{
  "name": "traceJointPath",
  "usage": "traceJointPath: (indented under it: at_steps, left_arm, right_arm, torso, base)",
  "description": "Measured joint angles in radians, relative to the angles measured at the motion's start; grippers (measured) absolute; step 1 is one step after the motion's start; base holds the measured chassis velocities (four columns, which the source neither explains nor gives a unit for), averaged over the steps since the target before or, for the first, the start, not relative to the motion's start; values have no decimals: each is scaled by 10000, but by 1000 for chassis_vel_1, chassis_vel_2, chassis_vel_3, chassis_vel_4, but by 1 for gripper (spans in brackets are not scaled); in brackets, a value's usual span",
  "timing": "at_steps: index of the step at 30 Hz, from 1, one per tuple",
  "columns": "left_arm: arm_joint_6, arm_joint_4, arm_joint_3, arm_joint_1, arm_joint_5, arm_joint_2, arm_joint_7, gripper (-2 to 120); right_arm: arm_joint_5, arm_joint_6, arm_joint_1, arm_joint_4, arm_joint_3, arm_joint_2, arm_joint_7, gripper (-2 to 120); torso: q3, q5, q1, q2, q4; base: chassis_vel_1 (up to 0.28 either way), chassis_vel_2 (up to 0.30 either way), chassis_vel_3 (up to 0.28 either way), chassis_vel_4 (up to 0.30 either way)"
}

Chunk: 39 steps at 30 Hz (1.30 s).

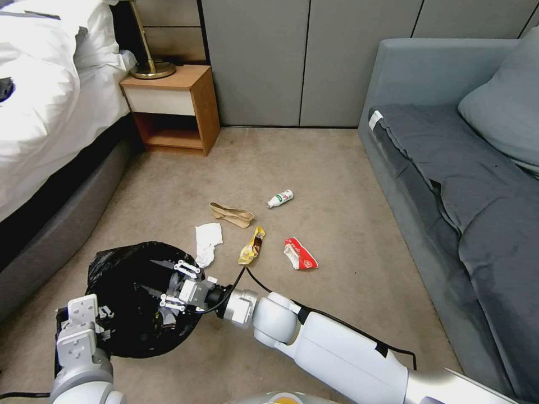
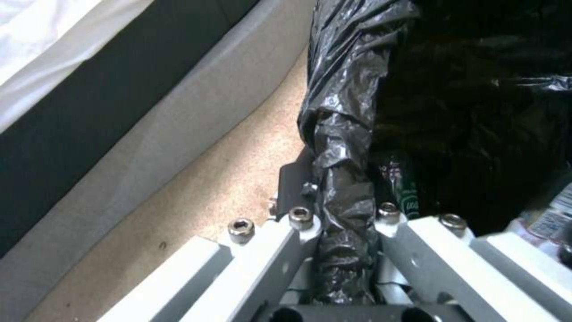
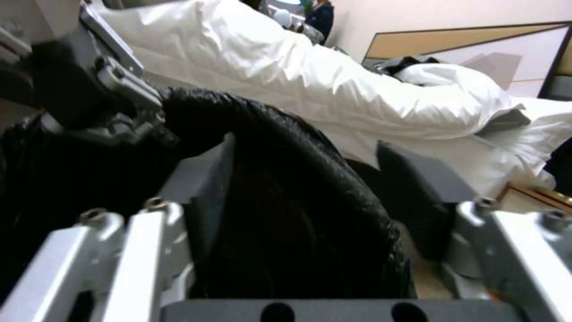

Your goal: Pick up the trash bin, then pick up the garbage from the floor and place it into the trash bin.

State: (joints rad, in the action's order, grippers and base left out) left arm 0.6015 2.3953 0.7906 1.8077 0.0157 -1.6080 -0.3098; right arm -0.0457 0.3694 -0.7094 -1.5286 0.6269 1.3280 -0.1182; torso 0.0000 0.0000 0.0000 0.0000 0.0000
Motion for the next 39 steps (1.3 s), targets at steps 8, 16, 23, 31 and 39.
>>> traceJointPath:
  at_steps: [8, 16, 23, 31, 39]
  left_arm:
    - [4, -69, -30, -33, 8, 0, 0, 1]
    - [8, -119, -26, -32, 12, 0, 0, 1]
    - [12, -120, 67, 30, -17, 0, 3, 1]
    - [12, -76, 153, 110, -50, 0, 9, 1]
    - [13, -26, 212, 104, -74, 0, 10, 1]
  right_arm:
    - [-217, -213, 184, -534, 51, -93, -7, 91]
    - [-674, -645, 185, -2107, -520, -290, 220, 100]
    - [-651, -1181, -450, -3474, -2152, -409, 1108, 100]
    - [-740, -1775, -2637, -4842, -4726, -1240, 1842, 100]
    - [-984, -1434, -5727, -5104, -6800, -1181, 2178, 100]
  torso:
    - [0, 0, 0, 0, 0]
    - [0, 1, 0, 0, 1]
    - [0, 2, 0, 0, 3]
    - [0, 2, 0, 0, 0]
    - [-1, 2, -1, 1, -3]
  base:
    - [0, 0, 0, 0]
    - [0, 0, 0, 0]
    - [0, 0, 0, 0]
    - [0, 0, 0, 0]
    - [0, 0, 0, 0]
